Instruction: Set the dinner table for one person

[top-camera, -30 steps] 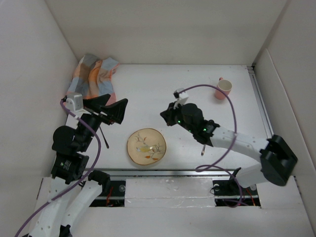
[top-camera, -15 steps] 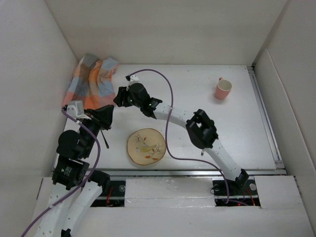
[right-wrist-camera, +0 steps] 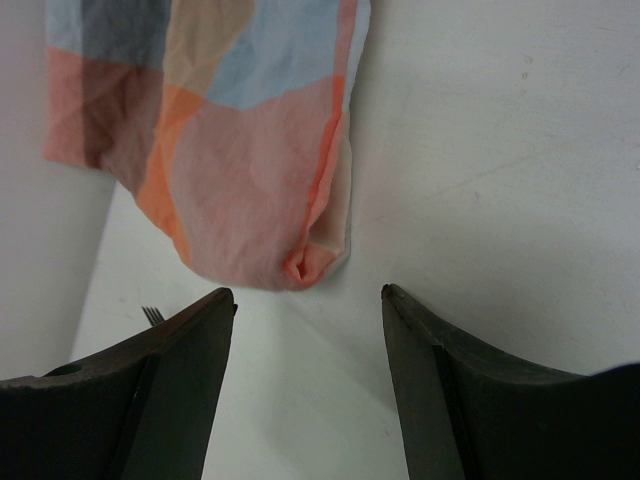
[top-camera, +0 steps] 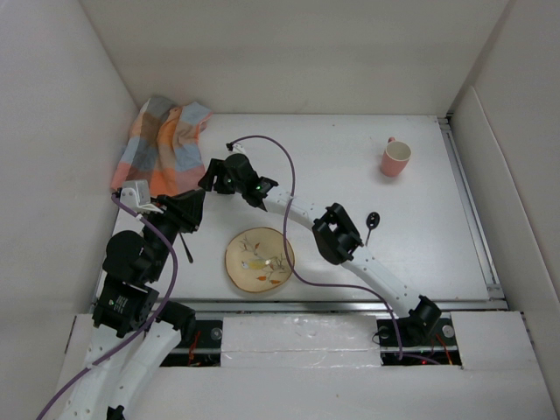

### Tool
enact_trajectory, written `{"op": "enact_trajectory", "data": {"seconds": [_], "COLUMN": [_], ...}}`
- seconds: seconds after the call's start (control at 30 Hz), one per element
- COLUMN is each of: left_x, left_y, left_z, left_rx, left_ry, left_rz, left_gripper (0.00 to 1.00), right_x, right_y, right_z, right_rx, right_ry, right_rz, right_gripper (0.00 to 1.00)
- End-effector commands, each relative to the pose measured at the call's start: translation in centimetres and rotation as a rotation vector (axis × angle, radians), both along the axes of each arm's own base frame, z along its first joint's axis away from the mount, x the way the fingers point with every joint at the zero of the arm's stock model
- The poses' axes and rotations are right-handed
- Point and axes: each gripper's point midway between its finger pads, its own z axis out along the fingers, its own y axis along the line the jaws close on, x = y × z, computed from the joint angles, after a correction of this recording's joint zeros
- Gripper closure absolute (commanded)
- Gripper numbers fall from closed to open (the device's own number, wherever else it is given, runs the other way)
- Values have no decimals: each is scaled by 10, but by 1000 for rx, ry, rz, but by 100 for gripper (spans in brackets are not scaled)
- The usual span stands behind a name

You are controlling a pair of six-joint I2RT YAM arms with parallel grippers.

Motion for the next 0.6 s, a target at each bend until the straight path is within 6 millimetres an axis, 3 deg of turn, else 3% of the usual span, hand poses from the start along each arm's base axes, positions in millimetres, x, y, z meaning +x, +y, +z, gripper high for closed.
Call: {"op": "enact_trajectory", "data": {"seconds": [0.0, 0.37, 0.43, 0.5, 0.53, 0.57], "left_x": [-3, -4, -5, -4, -4, -2], "left_y": [1, 4, 4, 5, 5, 5], "left_z": [14, 13, 13, 12, 12, 9], "left_rx": [-32, -27, -25, -23, -23, -16], "left_ry": [-46, -46, -45, -43, -43, -34], "left_rz": [3, 13, 15, 19, 19, 21], "left_gripper": [75, 74, 74, 73, 73, 73], "right_x": [1, 4, 3, 3, 3, 4], "right_y": [14, 26, 27, 27, 27, 25], "right_z": [41, 40, 42, 50, 50, 86], "right_rx": [154, 305, 321, 323, 323, 363], "right_ry": [13, 45, 41, 21, 21, -40], "right_rz": [32, 20, 27, 36, 37, 37], "right_gripper": [33, 45, 56, 78, 78, 89]}}
